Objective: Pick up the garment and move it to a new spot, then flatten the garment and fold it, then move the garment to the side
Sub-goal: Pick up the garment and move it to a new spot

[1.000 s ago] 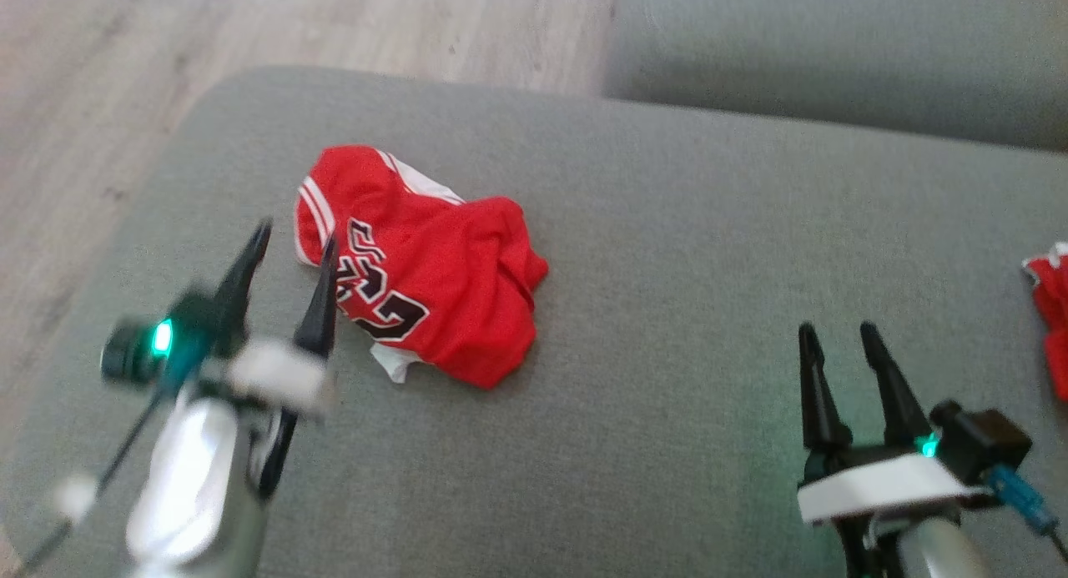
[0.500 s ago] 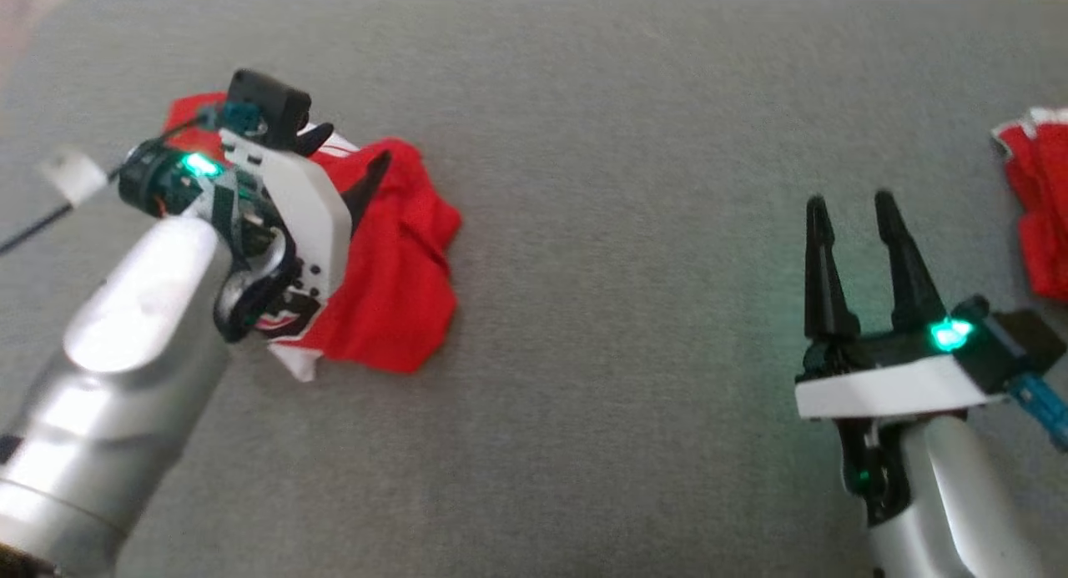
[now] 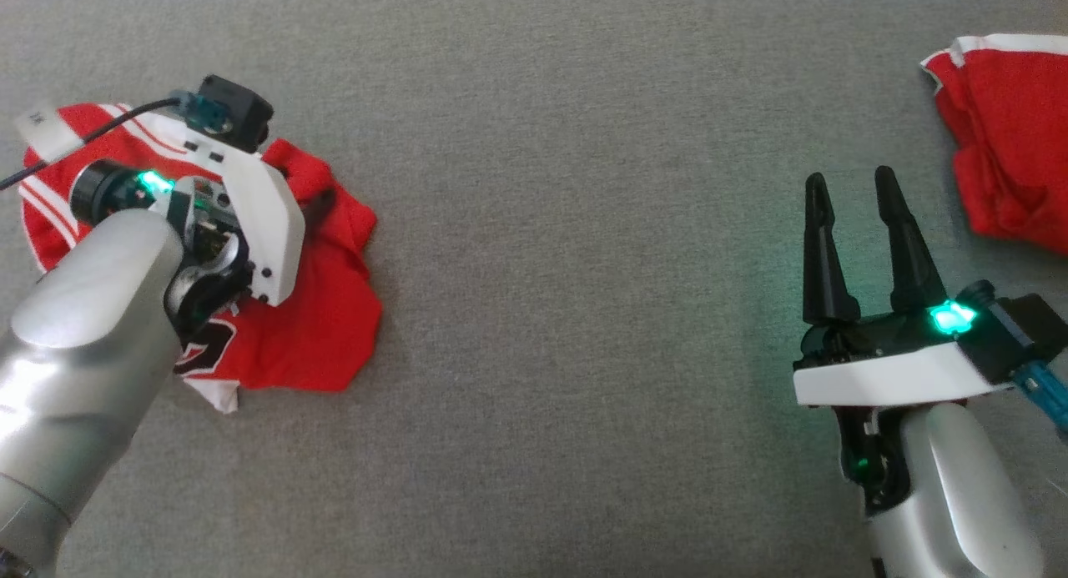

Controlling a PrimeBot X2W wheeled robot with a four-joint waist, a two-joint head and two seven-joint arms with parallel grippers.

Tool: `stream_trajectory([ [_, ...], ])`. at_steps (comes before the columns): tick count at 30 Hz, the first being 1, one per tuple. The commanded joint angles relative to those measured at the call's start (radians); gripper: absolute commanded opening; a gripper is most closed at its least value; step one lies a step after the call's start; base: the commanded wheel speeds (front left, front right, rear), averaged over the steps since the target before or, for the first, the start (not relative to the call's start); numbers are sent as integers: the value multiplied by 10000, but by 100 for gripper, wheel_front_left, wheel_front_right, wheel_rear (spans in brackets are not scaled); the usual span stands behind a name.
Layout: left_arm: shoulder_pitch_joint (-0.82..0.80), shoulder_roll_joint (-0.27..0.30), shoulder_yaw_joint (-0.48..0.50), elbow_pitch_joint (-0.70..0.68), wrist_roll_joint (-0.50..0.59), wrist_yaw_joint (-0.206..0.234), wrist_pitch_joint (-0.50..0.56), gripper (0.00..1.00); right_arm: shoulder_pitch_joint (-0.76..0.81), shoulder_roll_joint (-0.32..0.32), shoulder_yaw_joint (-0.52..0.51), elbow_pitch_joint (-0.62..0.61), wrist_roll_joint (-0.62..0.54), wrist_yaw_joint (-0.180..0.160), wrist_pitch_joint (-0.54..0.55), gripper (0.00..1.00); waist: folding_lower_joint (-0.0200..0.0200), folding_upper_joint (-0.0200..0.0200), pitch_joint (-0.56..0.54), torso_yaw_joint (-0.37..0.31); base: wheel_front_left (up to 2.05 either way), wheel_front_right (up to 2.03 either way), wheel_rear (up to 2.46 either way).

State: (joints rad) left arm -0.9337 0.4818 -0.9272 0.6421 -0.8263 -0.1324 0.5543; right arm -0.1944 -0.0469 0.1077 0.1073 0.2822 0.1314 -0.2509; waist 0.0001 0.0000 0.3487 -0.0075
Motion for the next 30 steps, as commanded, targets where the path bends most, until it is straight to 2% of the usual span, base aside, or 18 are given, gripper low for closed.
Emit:
stream_trajectory([
  [1,-555,531,211,-155,-175,18,-295,0,-154,-33,143,-393,58,-7,-109,100,-1,0,-56,-65,0,0,0],
  [3,-692,549,149,-272,-153,18,-1108,0,-143,-33,113,-370,48,-7,-109,100,-1,0,-140,-103,0,0,0],
  [10,-1235,148,155,-1122,183,18,-5441,0,-66,-33,-137,-231,36,-7,-109,100,-1,0,-725,-242,0,0,0],
  [14,-1632,0,-63,-1883,428,18,-7480,0,-4,-33,-192,-169,65,-7,-109,100,-1,0,-1024,-390,0,0,0],
  [19,-2089,106,-446,-2731,884,18,-8069,0,-2,-33,-154,-184,154,-7,-109,100,-1,0,-1104,-715,0,0,0],
  [30,-3104,239,-836,-3225,2083,18,-8158,0,-307,-33,187,-379,848,-7,-109,100,-1,0,-349,-2372,0,0,0],
])
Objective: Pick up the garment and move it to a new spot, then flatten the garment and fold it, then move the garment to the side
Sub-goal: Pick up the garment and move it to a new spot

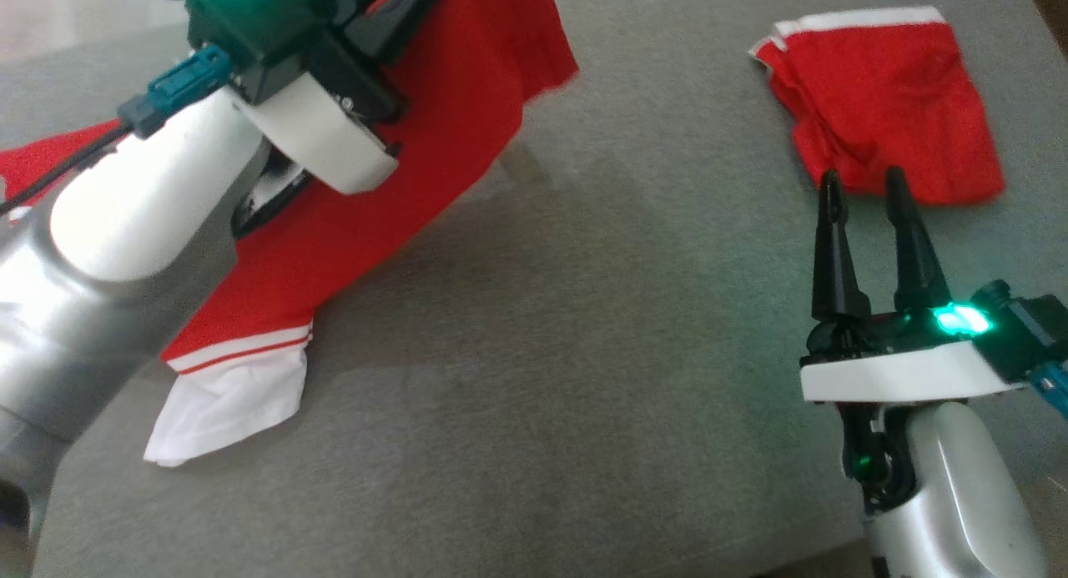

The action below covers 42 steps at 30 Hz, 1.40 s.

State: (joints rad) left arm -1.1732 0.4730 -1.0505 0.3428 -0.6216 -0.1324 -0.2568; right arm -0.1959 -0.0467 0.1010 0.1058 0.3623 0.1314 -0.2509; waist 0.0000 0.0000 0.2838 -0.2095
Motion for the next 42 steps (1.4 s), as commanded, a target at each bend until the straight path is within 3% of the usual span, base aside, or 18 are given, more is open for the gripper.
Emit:
stream_trajectory([
  [1,-817,320,344,-202,108,18,-47,0,-340,-35,310,-383,117,-7,-109,100,0,0,396,-504,0,0,0],
  [7,-1328,56,345,271,442,18,-48,2,-477,-35,460,-447,406,-7,-109,100,0,0,745,-1069,0,0,0],
  [8,-1363,13,255,463,512,18,-48,99,-484,-35,448,-449,431,-7,-109,100,0,0,761,-1100,0,0,0],
  [12,-1438,-170,289,1149,866,17,-48,100,-511,-35,376,-437,462,-7,-109,100,0,0,791,-1063,0,0,0],
  [21,11,-228,2012,1017,825,41,-49,100,-381,-35,177,-325,-44,-7,-109,100,0,0,249,31,0,0,0],
  [29,2888,-298,3826,-22,1196,421,-49,100,-43,-35,-248,1,-781,-7,-109,100,0,0,-738,1292,0,0,0],
  [35,5960,-825,5324,-922,1221,864,-49,100,347,-35,-853,263,-1275,-7,-109,100,0,0,-1585,2289,0,0,0],
  [42,8887,-1726,6699,-1492,1372,1244,-49,100,802,-35,-971,613,-1433,-7,-109,100,0,0,-2158,2818,0,0,0],
])
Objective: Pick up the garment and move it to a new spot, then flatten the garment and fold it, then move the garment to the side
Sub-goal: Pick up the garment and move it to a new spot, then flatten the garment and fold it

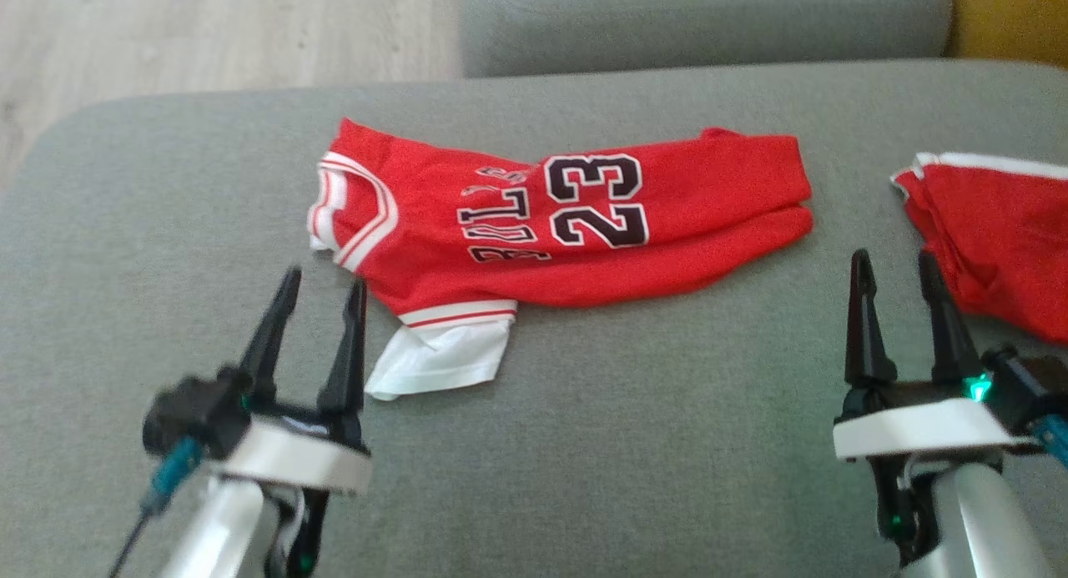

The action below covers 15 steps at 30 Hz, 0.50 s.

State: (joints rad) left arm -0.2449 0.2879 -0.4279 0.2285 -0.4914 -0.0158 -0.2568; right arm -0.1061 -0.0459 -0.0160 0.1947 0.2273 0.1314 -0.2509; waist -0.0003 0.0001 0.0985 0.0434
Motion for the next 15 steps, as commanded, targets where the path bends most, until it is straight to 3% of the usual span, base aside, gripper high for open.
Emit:
stream_trajectory([
  [1,-108,0,612,-371,130,95,-49,100,-43,-43,214,-233,-72,-7,-109,100,3,-1,-346,314,0,0,0],
  [10,563,-619,1349,-100,842,-148,-49,100,-18,-43,431,-170,39,-7,-109,100,3,-1,-265,181,0,0,0],
  [15,252,-617,1153,1017,966,-228,256,100,-70,-43,495,-173,90,-7,-109,100,3,-1,-81,-47,0,0,0],
])
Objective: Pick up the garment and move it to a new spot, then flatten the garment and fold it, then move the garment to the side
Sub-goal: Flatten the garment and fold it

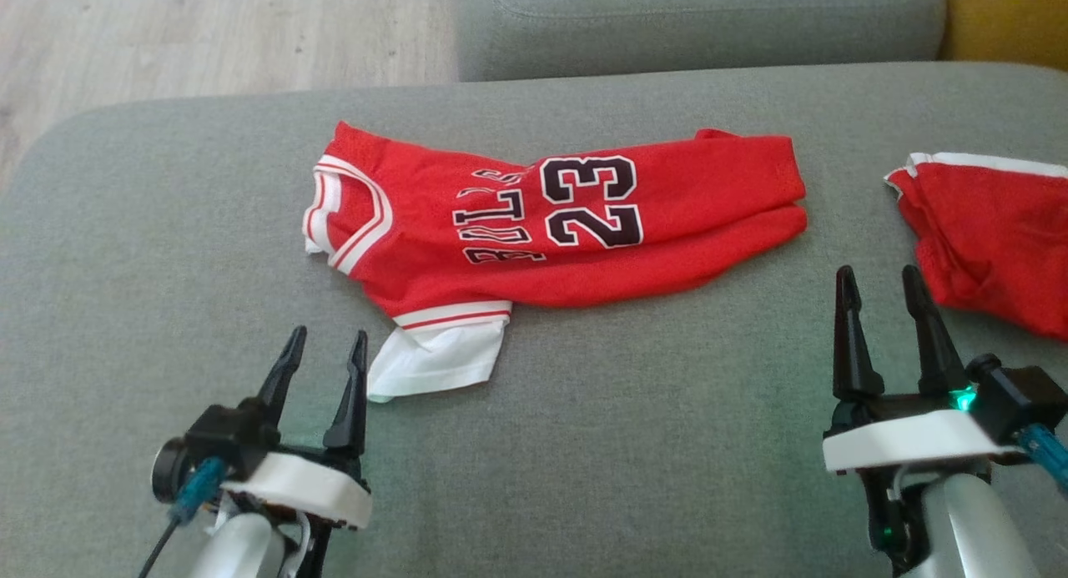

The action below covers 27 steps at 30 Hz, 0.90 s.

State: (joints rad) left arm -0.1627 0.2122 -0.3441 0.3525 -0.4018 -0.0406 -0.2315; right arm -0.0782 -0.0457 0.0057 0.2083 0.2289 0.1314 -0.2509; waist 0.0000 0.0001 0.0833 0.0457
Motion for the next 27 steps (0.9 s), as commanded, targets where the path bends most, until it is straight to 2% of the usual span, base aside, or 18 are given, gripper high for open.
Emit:
stream_trajectory([
  [1,-667,123,300,11,55,46,140,100,-359,-45,289,-316,80,-7,-109,100,0,-1,126,-120,0,0,0],
  [13,-1959,102,-246,2620,41,-61,2203,100,-639,-45,297,-494,135,-7,-109,100,0,-1,1002,-685,0,0,0],
  [18,-2246,43,-419,3123,-8,-209,2597,100,-676,-45,193,-509,144,-7,-109,100,0,-1,1118,-758,0,0,0],
  [19,-2291,17,-427,3205,-38,-215,2644,87,-680,-45,175,-502,143,-7,-109,100,0,-1,1115,-763,0,0,0],
  [20,-2337,4,-412,3262,-47,-169,2630,33,-683,-45,154,-494,142,-7,-109,100,0,-1,1106,-760,0,0,0],
  [21,-2379,-6,-378,3307,-59,-105,2577,0,-680,-45,132,-482,141,-7,-109,100,0,-1,1074,-750,0,0,0],
  [24,-2453,-18,-166,3385,-118,198,2196,0,-661,-45,76,-428,130,-7,-109,100,0,-1,901,-678,0,0,0],
  [25,-2467,-15,36,3359,-150,458,1710,0,-633,-45,62,-385,116,-7,-109,100,0,-1,753,-597,0,0,0],
  [27,-2433,-18,282,3269,-233,683,1152,0,-593,-45,54,-337,98,-7,-109,100,0,-1,603,-494,0,0,0],
])
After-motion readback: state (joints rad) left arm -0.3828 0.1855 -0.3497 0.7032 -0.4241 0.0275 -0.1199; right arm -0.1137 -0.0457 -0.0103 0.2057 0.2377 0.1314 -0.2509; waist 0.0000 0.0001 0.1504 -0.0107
